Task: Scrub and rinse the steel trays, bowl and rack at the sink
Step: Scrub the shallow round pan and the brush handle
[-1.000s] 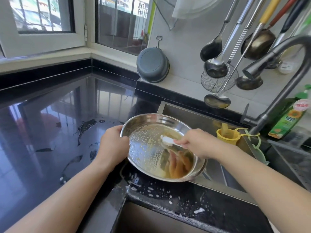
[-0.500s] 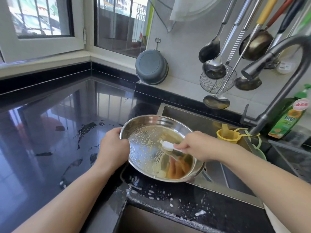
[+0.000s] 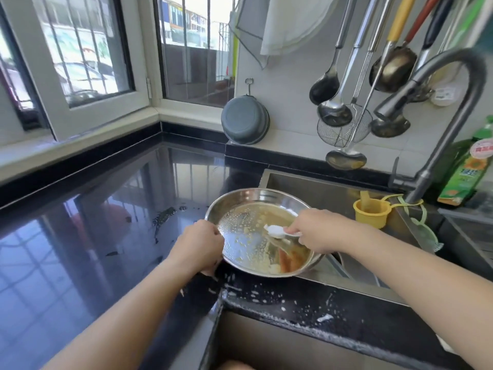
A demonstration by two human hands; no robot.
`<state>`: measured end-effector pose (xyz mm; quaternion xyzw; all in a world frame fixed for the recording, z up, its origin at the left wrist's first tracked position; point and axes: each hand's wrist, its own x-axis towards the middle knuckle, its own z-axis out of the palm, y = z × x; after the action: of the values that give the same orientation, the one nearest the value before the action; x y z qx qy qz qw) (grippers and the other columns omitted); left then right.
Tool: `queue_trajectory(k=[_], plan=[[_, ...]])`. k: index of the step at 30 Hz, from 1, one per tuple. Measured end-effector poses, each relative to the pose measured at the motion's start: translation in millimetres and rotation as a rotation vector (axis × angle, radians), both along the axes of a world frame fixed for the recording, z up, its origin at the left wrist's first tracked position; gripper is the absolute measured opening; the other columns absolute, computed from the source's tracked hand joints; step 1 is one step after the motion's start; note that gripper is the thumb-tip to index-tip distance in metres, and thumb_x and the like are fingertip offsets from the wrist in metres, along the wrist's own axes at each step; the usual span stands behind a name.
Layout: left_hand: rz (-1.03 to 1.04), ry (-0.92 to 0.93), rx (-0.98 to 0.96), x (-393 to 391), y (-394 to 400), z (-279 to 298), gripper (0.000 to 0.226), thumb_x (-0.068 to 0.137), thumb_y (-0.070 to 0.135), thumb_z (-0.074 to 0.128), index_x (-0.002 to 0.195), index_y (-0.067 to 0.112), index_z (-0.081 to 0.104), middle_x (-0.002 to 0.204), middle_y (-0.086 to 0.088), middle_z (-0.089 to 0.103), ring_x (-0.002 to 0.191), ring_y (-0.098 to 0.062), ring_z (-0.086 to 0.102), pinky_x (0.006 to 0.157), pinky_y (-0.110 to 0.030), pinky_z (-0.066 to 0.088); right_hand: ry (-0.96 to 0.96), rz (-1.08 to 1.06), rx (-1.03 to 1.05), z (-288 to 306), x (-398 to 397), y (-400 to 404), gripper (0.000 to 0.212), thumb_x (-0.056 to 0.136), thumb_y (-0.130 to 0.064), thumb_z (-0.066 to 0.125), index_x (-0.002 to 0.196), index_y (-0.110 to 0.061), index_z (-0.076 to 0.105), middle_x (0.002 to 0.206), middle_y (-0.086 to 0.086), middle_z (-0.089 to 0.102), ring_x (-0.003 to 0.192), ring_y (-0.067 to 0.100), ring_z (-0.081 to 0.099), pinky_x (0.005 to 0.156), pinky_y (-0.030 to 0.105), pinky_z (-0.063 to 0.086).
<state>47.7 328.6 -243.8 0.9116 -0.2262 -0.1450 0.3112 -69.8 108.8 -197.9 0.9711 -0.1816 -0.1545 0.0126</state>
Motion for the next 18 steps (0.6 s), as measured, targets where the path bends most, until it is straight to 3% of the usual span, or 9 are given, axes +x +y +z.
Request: queue_trajectory(k=[3,6,8,9,10,11,12,14,18], plan=[[-0.26,0.108,0.254,-23.3,22.8,16.6,0.032,0.095,0.02,0.038,0.095,0.001,0.063,0.061,-0.015,0.072,0.056,-0.03,0.074,0.065,-0.035,0.064,0.022,0.064,0.082,4.7,-8.7,10.0,0.075,0.09,0.009,0.038,0.147,-0.04,0.05,0.141,-0.003,0.056,0.083,0.012,0.058,0.067,0.029,0.052],[-0.529,0.268,0.311,-50.3,48.6,34.9,0.03,0.104,0.036,0.044,0.098,0.017,0.067,0.064,-0.008,0.072,0.062,-0.026,0.075,0.065,-0.03,0.062,-0.011,0.119,0.104,6.7,-19.8,13.4,0.067,0.091,0.006,0.041,0.142,-0.033,0.058,0.133,-0.004,0.059,0.09,0.015,0.062,0.072,0.031,0.056],[-0.6,0.211,0.197,-54.0,58.0,39.1,0.023,0.105,0.041,0.049,0.106,0.032,0.07,0.067,-0.001,0.071,0.061,-0.017,0.074,0.063,-0.021,0.054,-0.065,0.102,0.084,9.6,-24.8,13.0,0.046,0.093,0.001,0.046,0.104,-0.034,0.074,0.106,-0.011,0.06,0.082,0.018,0.06,0.063,0.027,0.052],[-0.586,0.089,0.115,-50.1,59.7,35.6,0.022,0.105,0.043,0.052,0.111,0.036,0.072,0.069,0.006,0.071,0.061,-0.01,0.071,0.062,-0.019,0.051,-0.09,0.088,0.076,10.6,-26.9,12.1,0.042,0.094,-0.001,0.047,0.077,-0.035,0.065,0.088,-0.017,0.051,0.076,0.015,0.054,0.057,0.022,0.044],[-0.559,-0.074,0.05,-42.8,60.3,29.5,0.022,0.104,0.045,0.054,0.114,0.04,0.072,0.071,0.013,0.069,0.064,-0.003,0.068,0.065,-0.02,0.052,-0.117,0.072,0.084,11.2,-29.2,11.3,0.043,0.094,-0.003,0.048,0.066,-0.034,0.055,0.078,-0.017,0.043,0.074,0.015,0.051,0.055,0.02,0.038],[-0.546,-0.258,0.036,-34.1,61.2,21.6,0.026,0.102,0.05,0.053,0.115,0.041,0.073,0.075,0.019,0.067,0.072,0.0,0.065,0.071,-0.023,0.053,-0.133,0.058,0.089,11.9,-32.0,11.0,0.038,0.095,-0.006,0.048,0.07,-0.032,0.061,0.077,-0.018,0.045,0.078,0.017,0.055,0.058,0.021,0.04],[-0.556,-0.424,0.074,-26.0,62.5,13.3,0.033,0.1,0.056,0.049,0.114,0.042,0.075,0.083,0.022,0.065,0.083,0.0,0.062,0.078,-0.028,0.054,-0.136,0.052,0.09,13.2,-35.5,12.5,0.034,0.095,-0.01,0.048,0.09,-0.033,0.073,0.088,-0.02,0.056,0.088,0.021,0.061,0.066,0.024,0.047],[-0.6,-0.581,0.133,-12.8,65.3,-7.5,0.048,0.096,0.063,0.038,0.108,0.039,0.078,0.097,0.02,0.067,0.094,-0.003,0.06,0.086,-0.034,0.054,-0.113,0.049,0.043,17.5,-42.2,17.6,0.045,0.098,-0.018,0.045,0.131,-0.041,0.066,0.13,-0.014,0.063,0.115,0.024,0.063,0.088,0.033,0.053],[-0.628,-0.718,0.056,-4.8,69.9,-41.6,0.051,0.106,0.046,0.032,0.083,0.028,0.074,0.094,0.014,0.071,0.089,-0.009,0.061,0.101,-0.031,0.041,-0.055,0.024,0.047,15.9,-53.9,33.2,0.046,0.104,-0.022,0.04,0.14,-0.045,0.057,0.146,-0.005,0.057,0.122,0.025,0.06,0.095,0.035,0.051]])
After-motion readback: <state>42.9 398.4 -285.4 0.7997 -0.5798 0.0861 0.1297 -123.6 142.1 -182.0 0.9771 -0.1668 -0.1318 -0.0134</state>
